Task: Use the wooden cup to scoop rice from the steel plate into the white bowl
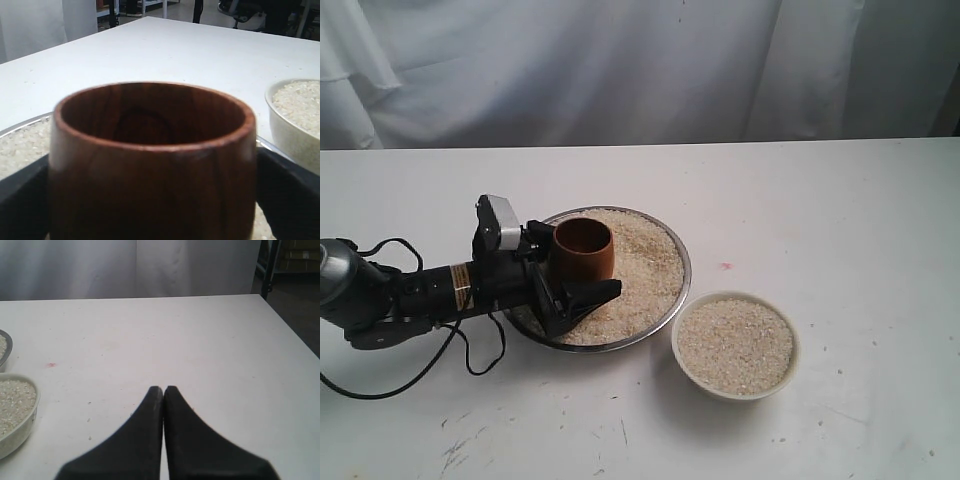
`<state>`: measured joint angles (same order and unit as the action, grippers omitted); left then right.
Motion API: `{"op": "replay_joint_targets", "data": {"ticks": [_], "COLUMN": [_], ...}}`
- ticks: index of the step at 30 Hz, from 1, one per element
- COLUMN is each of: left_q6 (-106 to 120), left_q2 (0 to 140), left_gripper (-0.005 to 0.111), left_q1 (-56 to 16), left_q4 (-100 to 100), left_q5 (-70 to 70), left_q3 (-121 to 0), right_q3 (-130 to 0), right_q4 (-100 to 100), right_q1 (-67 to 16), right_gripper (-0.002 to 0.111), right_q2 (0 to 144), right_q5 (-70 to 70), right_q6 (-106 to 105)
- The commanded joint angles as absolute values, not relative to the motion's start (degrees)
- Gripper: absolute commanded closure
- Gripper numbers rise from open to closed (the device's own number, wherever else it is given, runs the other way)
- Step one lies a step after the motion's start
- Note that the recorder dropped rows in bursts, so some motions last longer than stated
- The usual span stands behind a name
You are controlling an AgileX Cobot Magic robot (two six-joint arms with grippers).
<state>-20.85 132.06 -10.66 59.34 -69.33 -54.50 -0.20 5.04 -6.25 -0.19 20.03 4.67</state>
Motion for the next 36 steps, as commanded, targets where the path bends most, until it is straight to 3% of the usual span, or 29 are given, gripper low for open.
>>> {"op": "replay_joint_targets", "data": {"ticks": [1,30,33,36], "left_q6": [-20.9,-21.1,-21.2,-21.2], "left_q2": [132.2,132.2,132.2,132.2], "left_gripper": [0.016,0.017,0.033,0.068], "left_q1": [-10.9,-10.9,-10.9,-10.9], "left_q4": [58.5,58.1,58.0,57.7], "left_q5": [-70.0,-70.0,-70.0,-70.0], "left_q3": [-55.0,-55.0,-55.0,-55.0], "right_q3": [0.0,0.0,0.0,0.0], "right_q4": [5.0,5.0,5.0,5.0], "right_q1": [-6.3,-6.3,-6.3,-6.3], "right_gripper": [0.108,0.108,0.108,0.108], "right_q2": [0.0,0.0,0.0,0.0], "right_q5": [19.8,19.8,19.8,19.8], "right_q6": [4.7,4.7,4.7,4.7]}}
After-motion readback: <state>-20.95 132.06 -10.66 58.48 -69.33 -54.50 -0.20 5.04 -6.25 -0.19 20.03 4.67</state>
